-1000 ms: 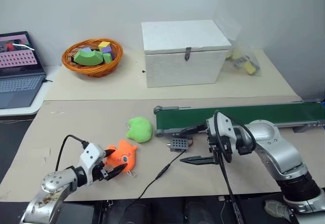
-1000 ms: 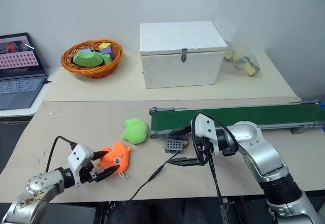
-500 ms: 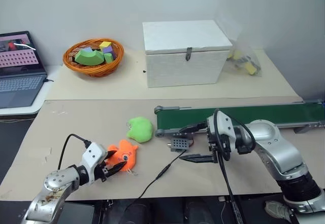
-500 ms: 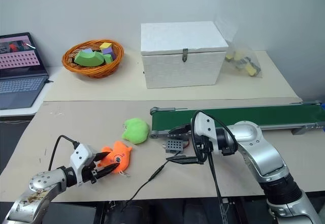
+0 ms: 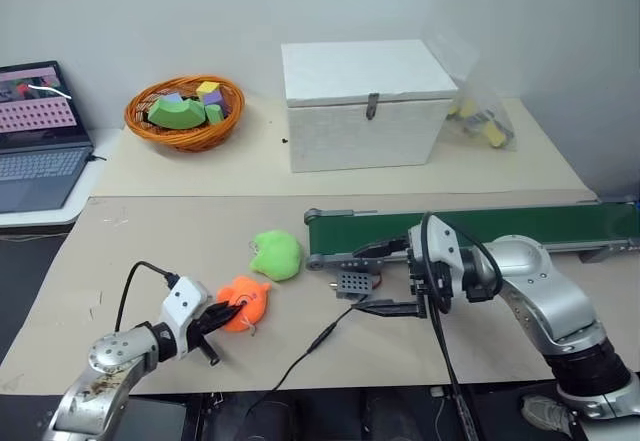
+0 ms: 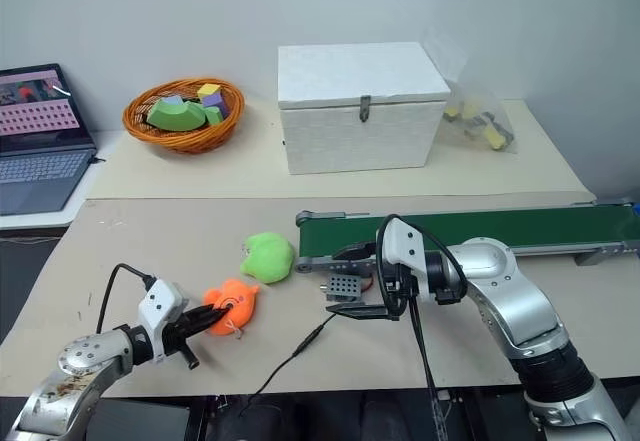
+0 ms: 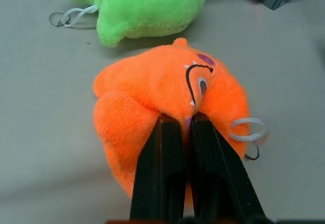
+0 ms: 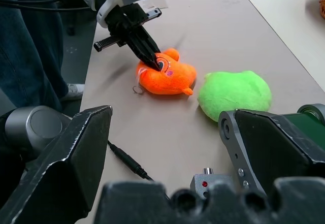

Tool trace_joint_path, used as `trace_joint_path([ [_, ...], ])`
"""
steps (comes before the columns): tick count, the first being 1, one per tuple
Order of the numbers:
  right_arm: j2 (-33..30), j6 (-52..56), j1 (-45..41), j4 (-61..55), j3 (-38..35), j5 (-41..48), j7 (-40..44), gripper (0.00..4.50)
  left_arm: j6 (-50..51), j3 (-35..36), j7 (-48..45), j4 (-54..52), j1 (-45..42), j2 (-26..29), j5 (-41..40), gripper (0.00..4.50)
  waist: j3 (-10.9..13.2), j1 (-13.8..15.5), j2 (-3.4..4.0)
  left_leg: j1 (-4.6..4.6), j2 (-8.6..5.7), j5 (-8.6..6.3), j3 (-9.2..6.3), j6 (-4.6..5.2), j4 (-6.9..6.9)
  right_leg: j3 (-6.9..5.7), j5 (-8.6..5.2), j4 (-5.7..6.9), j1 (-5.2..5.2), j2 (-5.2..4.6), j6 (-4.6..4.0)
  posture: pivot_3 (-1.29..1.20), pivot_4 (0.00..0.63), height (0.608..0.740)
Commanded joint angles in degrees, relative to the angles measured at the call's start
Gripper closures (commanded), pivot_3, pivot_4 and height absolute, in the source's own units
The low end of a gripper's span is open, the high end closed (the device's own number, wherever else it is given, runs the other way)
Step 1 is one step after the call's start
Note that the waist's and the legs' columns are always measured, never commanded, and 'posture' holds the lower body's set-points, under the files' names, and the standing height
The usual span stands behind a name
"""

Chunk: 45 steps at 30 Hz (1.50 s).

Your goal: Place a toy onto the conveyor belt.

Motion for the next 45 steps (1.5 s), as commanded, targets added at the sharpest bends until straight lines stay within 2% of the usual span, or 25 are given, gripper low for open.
trace_joint_path([
  [1,0.4,-0.6,-1.7,-0.3,-0.9,0.2,0.1,0.00,6.0,5.4,-1.5,-9.5,0.0,4.4,-4.8,4.43,0.1,-0.1,-0.11,0.00,0.00,0.00,0.00,-0.01,0.00,0.00,-0.01,0.00,-0.01,0.00,0.01,0.00,0.150,0.740],
  [6,0.7,-1.0,-2.2,0.7,-0.6,-0.2,0.5,0.00,14.9,16.8,-4.4,-18.5,-2.1,10.4,-17.6,4.43,0.2,-0.1,-0.04,-0.06,0.09,0.03,-0.02,-0.11,-0.01,0.00,-0.02,-0.01,-0.08,0.10,-0.01,0.00,0.150,0.740],
  [9,1.0,-1.4,-2.6,1.4,-0.3,-0.6,0.8,0.00,19.0,21.8,-3.8,-20.8,-6.2,12.5,-25.3,4.43,0.2,-0.3,-0.02,-0.06,0.09,0.10,-0.01,-0.27,-0.04,0.00,-0.04,-0.01,-0.08,0.12,-0.01,0.00,0.150,0.740],
  [11,1.2,-1.6,-2.8,1.7,-0.2,-0.7,1.0,0.00,20.8,23.3,-1.9,-20.7,-10.3,12.6,-29.3,4.43,0.2,-0.2,-0.02,-0.06,0.10,0.13,-0.02,-0.33,-0.04,-0.01,-0.05,0.00,-0.08,0.14,-0.02,0.00,0.150,0.740],
  [13,1.5,-1.8,-3.0,2.1,-0.1,-0.9,0.9,0.00,21.1,21.2,1.4,-18.5,-16.8,11.4,-29.6,4.43,0.2,0.0,-0.01,-0.05,0.11,0.16,-0.03,-0.38,-0.04,-0.01,-0.05,0.01,-0.06,0.15,-0.02,0.00,0.150,0.740],
  [19,2.2,-1.9,-3.1,2.4,-0.4,-1.5,0.4,0.00,15.5,5.4,1.9,-5.8,-28.8,6.8,-17.6,4.43,0.2,-0.1,0.02,0.03,0.03,0.20,-0.03,-0.44,-0.04,0.02,-0.03,0.00,0.03,0.19,-0.04,0.00,0.150,0.740],
  [22,1.6,-1.8,-1.9,2.0,-1.4,-1.8,0.1,0.00,9.0,-3.1,-2.3,4.3,-34.0,4.1,-10.4,4.43,0.2,-0.2,-0.04,-0.05,0.03,0.20,-0.03,-0.44,-0.09,0.05,-0.03,-0.01,-0.08,0.23,-0.05,0.00,0.150,0.740],
  [26,0.1,-1.2,0.0,0.8,-3.3,-1.4,-0.6,0.00,3.7,-9.3,-7.0,14.0,-39.8,0.4,-5.6,4.43,0.2,-0.1,-0.05,-0.12,0.03,0.19,-0.02,-0.43,-0.13,0.06,-0.03,-0.06,-0.14,0.22,-0.05,0.00,0.150,0.740],
  [32,-4.0,-1.3,8.0,-0.3,-7.5,-3.6,-3.7,0.00,-1.3,-13.2,-12.2,26.1,-47.7,-5.4,-1.8,4.43,0.2,0.2,-0.06,-0.53,-0.04,0.21,-0.02,-0.42,-0.13,0.05,-0.03,-0.03,-0.54,0.14,-0.04,0.00,0.150,0.740],
  [37,-5.0,-1.1,13.5,-0.7,-11.2,-3.8,-6.8,0.00,-3.6,-14.1,-14.9,31.5,-50.9,-8.5,0.0,4.43,0.2,-0.3,-0.06,-0.96,-0.06,0.22,0.04,-0.43,0.07,0.07,-0.02,0.05,-1.00,0.14,-0.04,0.00,0.150,0.740],
  [45,-4.1,-1.4,14.7,-0.2,-12.6,-3.6,-8.7,0.00,-6.2,-15.5,-16.4,36.4,-53.9,-13.3,3.1,4.43,0.2,0.0,-0.07,-0.94,-0.06,0.22,0.04,-0.41,0.25,0.10,0.02,0.09,-0.91,0.14,0.00,0.00,0.150,0.740],
])
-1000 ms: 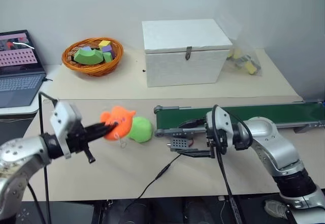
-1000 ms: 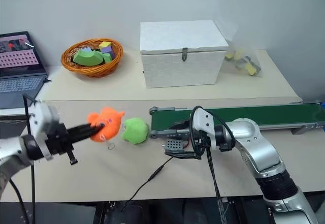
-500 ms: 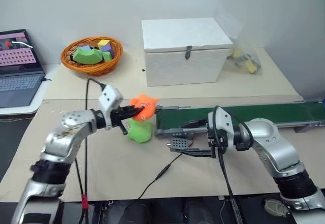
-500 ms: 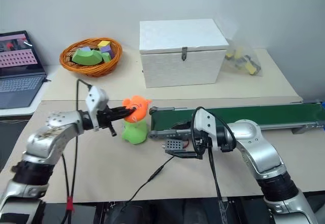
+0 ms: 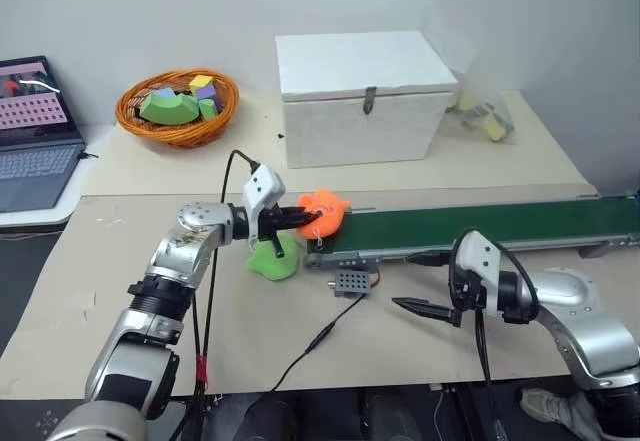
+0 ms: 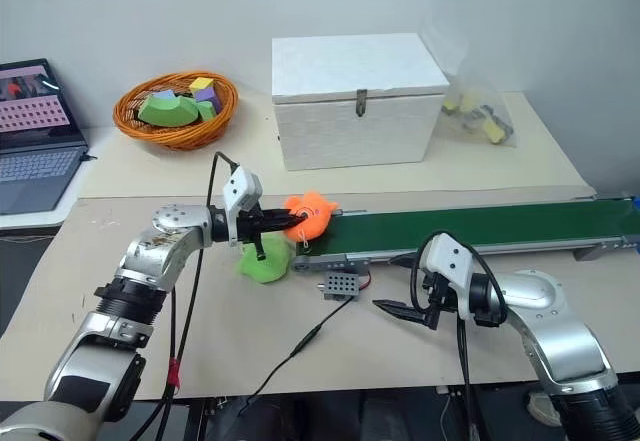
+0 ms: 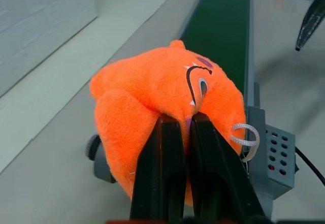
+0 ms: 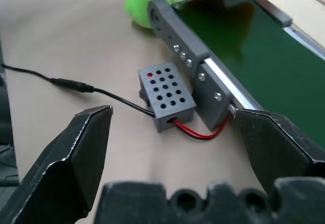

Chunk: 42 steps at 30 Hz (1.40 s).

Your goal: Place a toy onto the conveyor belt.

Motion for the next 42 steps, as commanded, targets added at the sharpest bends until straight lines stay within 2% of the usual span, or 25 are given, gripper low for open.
trace_joint_path([
  [1,0.4,-0.9,-0.3,-1.1,-1.9,0.8,-0.9,0.00,-3.1,-0.4,-0.4,1.7,-2.8,-1.5,2.1,4.43,0.0,0.1,0.00,0.00,-0.01,0.00,0.00,0.01,0.01,0.00,0.00,0.00,0.01,0.00,0.01,0.00,0.150,0.740],
  [4,0.5,-0.7,-0.6,-1.0,-2.1,1.1,-1.1,0.00,-3.9,-0.1,0.5,3.6,-3.7,-3.8,2.7,3.54,0.0,0.1,0.00,0.00,-0.01,0.00,0.01,0.01,0.00,0.01,0.01,-0.02,0.01,0.00,0.01,0.00,0.150,0.740],
  [6,0.4,-0.5,-0.7,-1.1,-2.2,1.3,-1.1,0.00,-4.0,0.0,0.6,4.0,-4.1,-4.8,3.1,2.69,0.0,0.1,0.00,-0.01,-0.01,0.00,0.00,0.01,0.01,0.01,0.01,-0.02,0.01,0.00,0.02,0.00,0.150,0.740],
  [7,0.4,-0.5,-0.7,-1.2,-2.2,1.4,-1.1,0.00,-4.1,0.0,0.5,4.0,-4.1,-5.1,3.4,2.51,0.0,0.1,0.00,-0.01,-0.02,0.00,0.00,0.02,0.01,0.01,0.01,-0.02,0.01,-0.01,0.02,0.00,0.150,0.740],
  [8,0.4,-0.5,-0.7,-1.2,-2.2,1.4,-1.1,0.00,-4.0,0.2,0.7,3.8,-4.2,-5.4,3.4,2.03,0.0,0.0,0.00,-0.02,-0.01,0.00,0.00,0.02,0.01,0.01,0.02,-0.02,0.01,-0.01,0.02,0.00,0.150,0.740],
  [9,0.4,-0.4,-0.8,-1.2,-2.1,1.4,-1.1,0.00,-3.6,0.7,0.7,3.4,-4.3,-5.7,3.0,1.74,0.0,0.0,0.00,-0.01,-0.01,0.00,0.01,0.02,0.01,0.01,0.02,-0.02,0.00,0.00,0.02,0.00,0.150,0.740],
  [16,0.5,0.0,-2.0,-0.7,-1.2,1.5,-0.5,0.00,-0.4,4.0,0.9,-4.3,-3.1,-3.3,0.7,1.74,0.0,0.0,0.00,-0.01,0.00,0.00,0.01,0.02,0.04,0.03,0.02,0.00,0.00,0.00,0.02,0.00,0.150,0.740],
  [24,0.5,0.4,-3.4,0.1,-0.6,1.6,0.3,0.00,11.0,9.2,0.4,-25.4,5.0,4.5,-7.2,1.74,0.0,-0.2,0.01,0.00,0.02,0.00,-0.01,0.01,0.03,0.05,0.02,0.02,-0.03,0.01,0.02,0.00,0.150,0.740],
  [32,0.3,0.4,-4.3,0.7,-0.3,1.5,1.5,0.00,13.2,9.4,0.1,-29.2,8.6,8.6,-8.4,1.74,0.0,0.0,0.01,0.03,0.01,0.01,-0.01,0.01,0.04,0.04,0.02,0.03,0.01,0.02,0.02,0.00,0.150,0.740],
  [36,0.4,0.6,-4.9,0.9,0.0,1.4,2.2,0.00,12.4,9.8,2.3,-29.3,9.4,8.7,-7.6,1.74,0.0,0.0,0.01,0.03,0.01,0.01,0.00,0.00,0.04,0.05,0.02,0.03,0.01,0.02,0.02,0.00,0.150,0.740],
  [39,0.4,0.7,-5.2,0.8,0.1,1.4,2.4,0.00,12.4,12.2,7.2,-31.2,12.0,7.8,-7.4,1.74,0.0,-0.2,0.01,0.03,0.02,0.01,0.01,0.01,0.04,0.06,0.02,0.03,0.00,0.02,0.02,0.00,0.150,0.740],
  [42,0.6,0.8,-5.6,0.9,0.5,1.4,2.7,0.00,14.0,18.0,17.6,-34.2,14.7,2.9,-9.8,1.74,0.0,-0.1,0.01,0.04,0.03,0.01,0.00,0.00,0.02,0.08,0.02,0.03,-0.01,0.03,0.02,0.00,0.150,0.740],
])
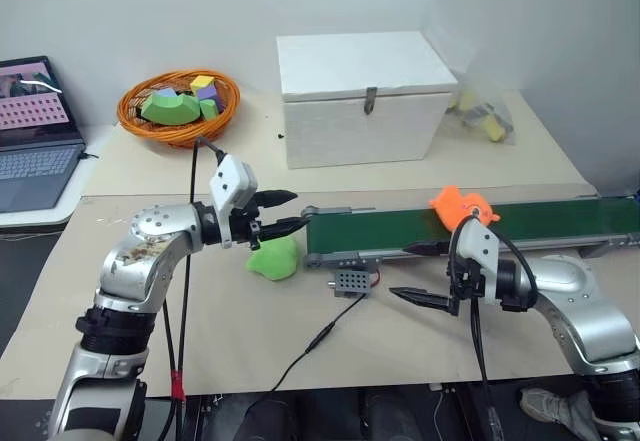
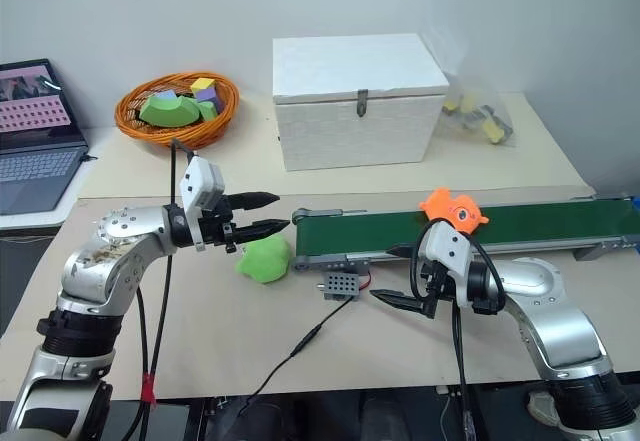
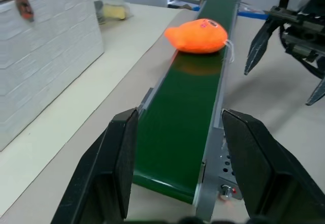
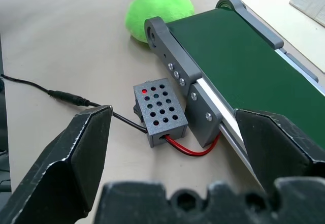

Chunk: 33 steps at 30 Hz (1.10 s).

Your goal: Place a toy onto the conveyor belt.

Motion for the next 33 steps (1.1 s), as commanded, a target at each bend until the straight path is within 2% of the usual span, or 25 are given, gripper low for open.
trace_joint_path([
  [1,0.0,0.2,-1.3,-0.8,0.0,1.2,0.6,0.00,1.7,7.6,11.7,-6.0,2.3,-4.9,-2.9,1.74,0.0,0.1,0.00,0.00,0.00,0.00,-0.02,0.00,0.01,-0.01,0.00,-0.01,0.01,0.00,0.00,0.00,0.150,0.740],
  [3,0.2,0.4,-1.7,-0.7,0.2,1.4,0.9,0.00,2.1,9.7,16.6,-8.3,4.1,-7.0,-2.5,1.74,0.0,0.2,0.00,0.00,0.00,0.00,-0.02,0.00,0.03,-0.01,0.00,0.01,0.02,-0.01,0.00,0.00,0.150,0.740],
  [5,0.3,0.4,-2.3,-0.6,0.6,1.4,1.4,0.00,2.5,14.4,24.7,-9.5,5.5,-10.8,-2.9,1.74,0.0,0.2,0.00,0.01,0.00,0.00,-0.01,-0.01,0.02,0.00,0.00,0.01,0.01,-0.01,0.00,0.00,0.150,0.740],
  [8,0.7,0.1,-3.2,0.2,1.3,1.2,1.8,0.00,0.8,21.3,38.0,-10.7,8.6,-15.3,1.0,1.74,0.0,0.1,0.00,0.03,0.01,0.00,0.00,-0.02,0.02,0.02,0.01,0.01,0.02,0.00,-0.01,0.00,0.150,0.740],
  [11,1.3,-0.1,-4.4,1.1,1.9,1.1,2.1,0.00,0.9,26.0,48.8,-14.0,11.2,-20.7,1.7,1.74,0.0,0.2,-0.02,0.05,0.02,0.01,0.01,-0.03,0.01,0.03,0.02,0.01,0.02,0.02,-0.02,0.00,0.150,0.740],
  [13,1.9,-0.2,-5.2,1.8,1.9,1.4,2.4,0.00,0.5,26.7,53.0,-17.4,14.0,-24.0,2.4,1.74,0.0,0.3,-0.06,0.04,0.01,0.00,0.00,-0.03,0.02,0.03,0.02,-0.02,0.05,0.01,-0.02,0.00,0.150,0.740],
  [16,3.8,-1.4,-7.1,3.9,1.2,0.8,0.5,0.00,-0.2,24.1,54.8,-20.0,18.0,-25.5,5.2,1.74,-0.1,0.6,-0.13,0.02,-0.04,0.00,-0.01,-0.02,0.03,0.01,0.03,-0.04,0.07,-0.03,0.00,0.00,0.150,0.740],
  [21,7.2,-4.0,-12.8,13.1,-0.1,-6.8,-10.4,0.00,-1.6,22.0,56.5,-21.2,20.9,-25.7,8.0,1.74,-0.1,0.7,-0.14,0.07,-0.05,0.01,0.01,-0.04,0.06,0.03,0.10,-0.02,0.14,-0.03,-0.04,0.00,0.150,0.740],
  [24,8.8,-5.2,-15.5,18.2,-3.4,-7.8,-16.4,0.00,-3.4,23.3,57.9,-20.0,20.8,-25.0,9.3,1.74,-0.1,0.4,-0.13,0.06,-0.04,0.02,0.02,-0.06,0.02,0.03,0.11,-0.03,0.08,0.01,-0.04,0.00,0.150,0.740],
  [29,9.3,-6.1,-16.0,20.6,-4.8,-9.1,-20.1,0.00,-5.1,25.0,59.2,-17.3,20.9,-23.7,10.4,1.74,-0.1,0.3,-0.11,0.02,-0.01,0.02,0.05,-0.06,-0.06,0.05,0.11,-0.07,0.00,0.03,-0.05,0.00,0.150,0.740],
  [33,11.1,-6.1,-18.1,25.0,-7.6,-11.1,-28.5,0.00,-5.8,25.6,59.3,-16.1,20.9,-23.6,10.2,1.74,-0.1,0.2,-0.11,0.06,-0.01,0.03,0.08,-0.06,-0.02,0.07,0.11,-0.02,0.05,0.03,-0.06,0.00,0.150,0.740],
])
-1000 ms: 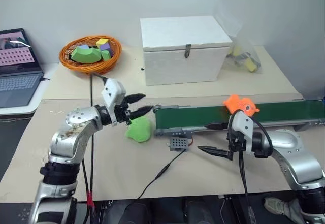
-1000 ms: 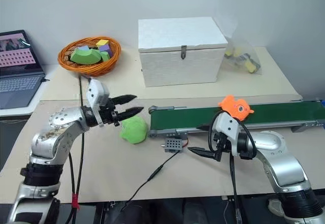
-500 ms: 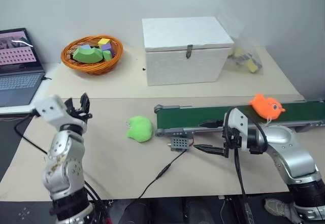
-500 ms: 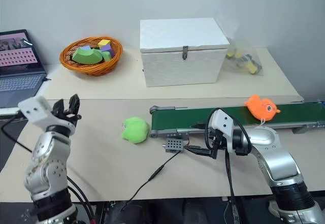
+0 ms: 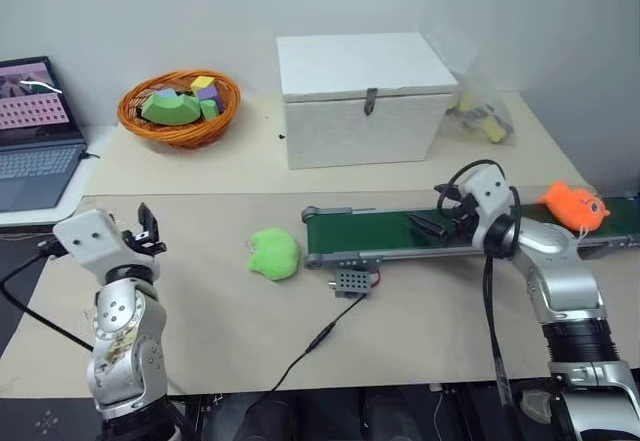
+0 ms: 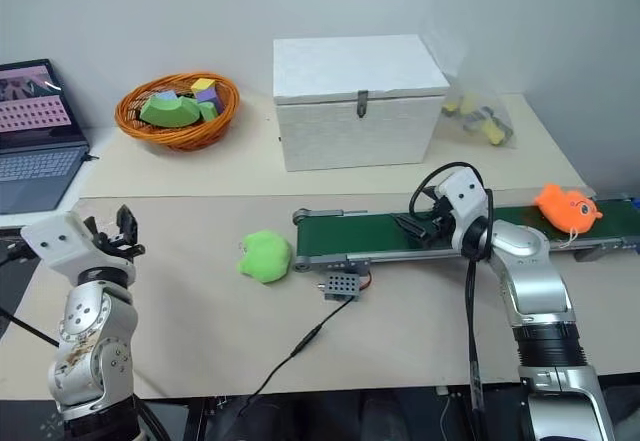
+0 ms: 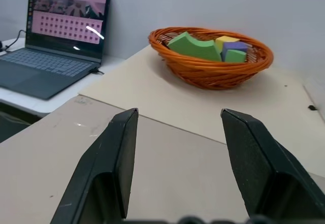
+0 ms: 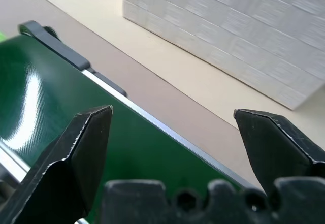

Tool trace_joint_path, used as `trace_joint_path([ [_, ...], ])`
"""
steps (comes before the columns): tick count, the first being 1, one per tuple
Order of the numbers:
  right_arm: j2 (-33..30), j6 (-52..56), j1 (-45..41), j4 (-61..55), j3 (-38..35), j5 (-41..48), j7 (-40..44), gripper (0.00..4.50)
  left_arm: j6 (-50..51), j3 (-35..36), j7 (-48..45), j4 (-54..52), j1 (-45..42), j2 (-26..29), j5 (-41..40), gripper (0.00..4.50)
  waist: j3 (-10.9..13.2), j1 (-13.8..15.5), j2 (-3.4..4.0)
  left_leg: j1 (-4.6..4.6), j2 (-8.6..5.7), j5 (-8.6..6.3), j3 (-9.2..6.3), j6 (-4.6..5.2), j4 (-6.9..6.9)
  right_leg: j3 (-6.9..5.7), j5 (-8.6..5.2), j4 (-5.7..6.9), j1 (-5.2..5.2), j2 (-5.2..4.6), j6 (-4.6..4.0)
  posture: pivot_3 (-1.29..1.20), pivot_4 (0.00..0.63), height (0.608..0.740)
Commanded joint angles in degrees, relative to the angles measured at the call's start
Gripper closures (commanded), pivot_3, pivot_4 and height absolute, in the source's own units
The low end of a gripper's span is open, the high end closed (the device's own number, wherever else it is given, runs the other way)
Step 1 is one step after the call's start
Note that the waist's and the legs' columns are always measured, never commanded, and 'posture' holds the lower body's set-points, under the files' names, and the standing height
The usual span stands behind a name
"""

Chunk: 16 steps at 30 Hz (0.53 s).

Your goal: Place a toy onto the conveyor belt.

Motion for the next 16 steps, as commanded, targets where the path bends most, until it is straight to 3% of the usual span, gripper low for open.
trace_joint_path([
  [1,1.4,-1.5,-3.2,3.0,-4.8,-1.8,-8.5,0.00,-2.4,1.0,0.5,-0.2,-0.1,0.6,0.4,1.74,0.0,0.0,0.01,0.01,-0.01,0.00,0.01,-0.01,0.00,0.02,0.02,0.00,0.00,0.00,-0.02,0.00,0.150,0.740],
  [6,3.2,-2.8,-3.9,4.8,-4.7,-3.6,-12.9,0.00,-3.0,1.0,1.1,1.2,-0.5,0.6,0.7,1.74,0.0,0.0,0.01,-0.01,0.00,0.01,0.00,-0.01,-0.04,0.02,0.03,-0.03,-0.05,0.04,-0.03,0.00,0.150,0.740],
  [16,4.4,-2.7,-3.3,4.3,-4.5,-3.3,-13.3,0.00,-4.2,0.6,0.1,1.3,-0.3,0.7,0.5,1.74,0.0,-0.1,0.02,-0.01,0.01,0.00,0.01,0.00,-0.03,0.03,0.03,-0.03,-0.03,0.04,-0.03,0.00,0.150,0.740],
])
